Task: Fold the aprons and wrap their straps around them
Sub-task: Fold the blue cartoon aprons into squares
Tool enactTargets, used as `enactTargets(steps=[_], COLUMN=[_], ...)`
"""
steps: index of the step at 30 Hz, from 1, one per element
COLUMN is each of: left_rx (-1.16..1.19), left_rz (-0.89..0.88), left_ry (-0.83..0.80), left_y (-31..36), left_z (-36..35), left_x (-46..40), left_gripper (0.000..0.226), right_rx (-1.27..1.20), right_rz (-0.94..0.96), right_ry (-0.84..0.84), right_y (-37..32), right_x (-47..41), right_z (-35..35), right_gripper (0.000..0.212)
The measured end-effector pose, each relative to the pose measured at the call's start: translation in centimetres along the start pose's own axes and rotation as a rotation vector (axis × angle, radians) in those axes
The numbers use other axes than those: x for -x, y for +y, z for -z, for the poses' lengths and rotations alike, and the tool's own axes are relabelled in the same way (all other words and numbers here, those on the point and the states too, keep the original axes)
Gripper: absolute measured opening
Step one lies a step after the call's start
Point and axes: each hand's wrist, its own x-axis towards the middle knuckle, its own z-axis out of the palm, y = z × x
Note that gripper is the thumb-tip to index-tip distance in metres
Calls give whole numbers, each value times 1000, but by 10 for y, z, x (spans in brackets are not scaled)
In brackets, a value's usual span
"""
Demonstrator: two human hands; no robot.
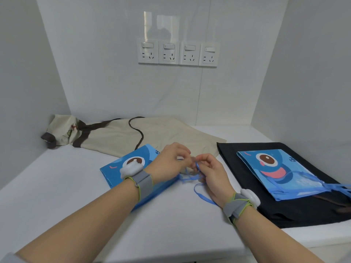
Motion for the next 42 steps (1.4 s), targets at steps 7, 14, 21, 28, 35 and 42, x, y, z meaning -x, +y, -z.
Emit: enactTargets(steps=[7,14,21,28,35,42], left_rx=[691,-749,-1039,-694,-500,-401], left_rz=[124,34,297,-61,-128,-130], left_ry=[164,306,64,118,-3,23], left_y=[47,11,-80,-63,-39,-42], left_z=[56,124,101,51,-1,-1], left_x=[-4,-7,19,13,4,14], left_gripper=[23,21,23,29,17,13], right_rx=[89,366,1017,1199,1291,1304], right_rz=[5,22,79,90,265,386], right_ry=[-20,-71,-141,-167,-196,-231], right_y=[-1,-10,-30,-66,-41,4], right_x=[2,2,-1,-21,-9,2], right_z=[0,0,24,54,26,7], right_gripper=[18,25,19,24,27,13])
